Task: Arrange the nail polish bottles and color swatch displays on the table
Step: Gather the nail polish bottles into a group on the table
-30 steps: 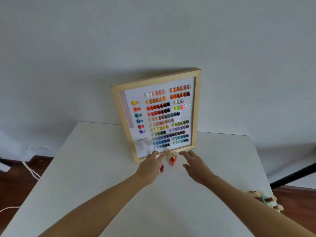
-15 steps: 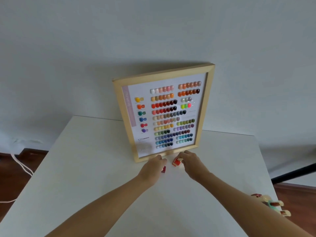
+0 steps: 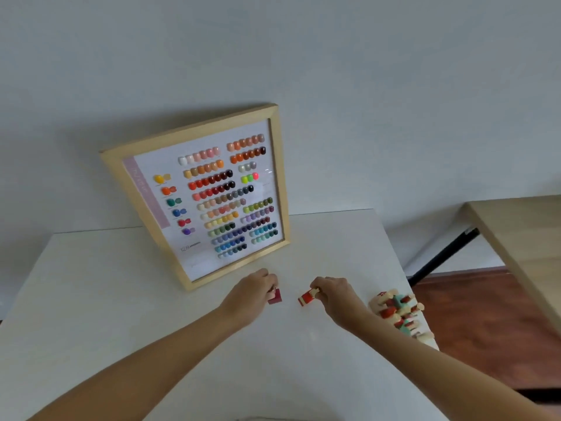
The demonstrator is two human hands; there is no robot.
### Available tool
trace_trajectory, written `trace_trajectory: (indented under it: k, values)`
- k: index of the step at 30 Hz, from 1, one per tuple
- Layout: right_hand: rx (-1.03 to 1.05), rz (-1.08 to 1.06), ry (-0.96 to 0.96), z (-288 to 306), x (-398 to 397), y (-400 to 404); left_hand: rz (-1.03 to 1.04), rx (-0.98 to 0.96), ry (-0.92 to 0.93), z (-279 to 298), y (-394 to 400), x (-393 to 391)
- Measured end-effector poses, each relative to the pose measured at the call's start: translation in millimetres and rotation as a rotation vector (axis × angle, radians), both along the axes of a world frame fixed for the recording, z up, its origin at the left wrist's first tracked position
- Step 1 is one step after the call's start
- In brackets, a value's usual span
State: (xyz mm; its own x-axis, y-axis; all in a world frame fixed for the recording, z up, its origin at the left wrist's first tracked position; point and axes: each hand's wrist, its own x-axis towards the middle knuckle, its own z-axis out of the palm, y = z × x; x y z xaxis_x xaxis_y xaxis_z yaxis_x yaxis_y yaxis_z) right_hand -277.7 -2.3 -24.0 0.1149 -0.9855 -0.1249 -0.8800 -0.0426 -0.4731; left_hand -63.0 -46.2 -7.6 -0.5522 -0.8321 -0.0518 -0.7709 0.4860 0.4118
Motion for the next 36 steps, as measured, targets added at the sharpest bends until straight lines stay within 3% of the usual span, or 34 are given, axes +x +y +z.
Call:
trace_trajectory:
  k: [10, 19, 36]
  values:
    - [-0.001, -0.306, -0.055, 11, -92, 106, -0.313, 0.049, 0.057, 3, 42, -112]
    - [0.047, -0.397, -0.092, 4, -138, 164, -0.49, 0.098, 0.021, -9, 72, -187]
    - [0.075, -0.336, -0.014, -6, -151, 160, -0.447, 0.052, -0.119, -31, 93, -230]
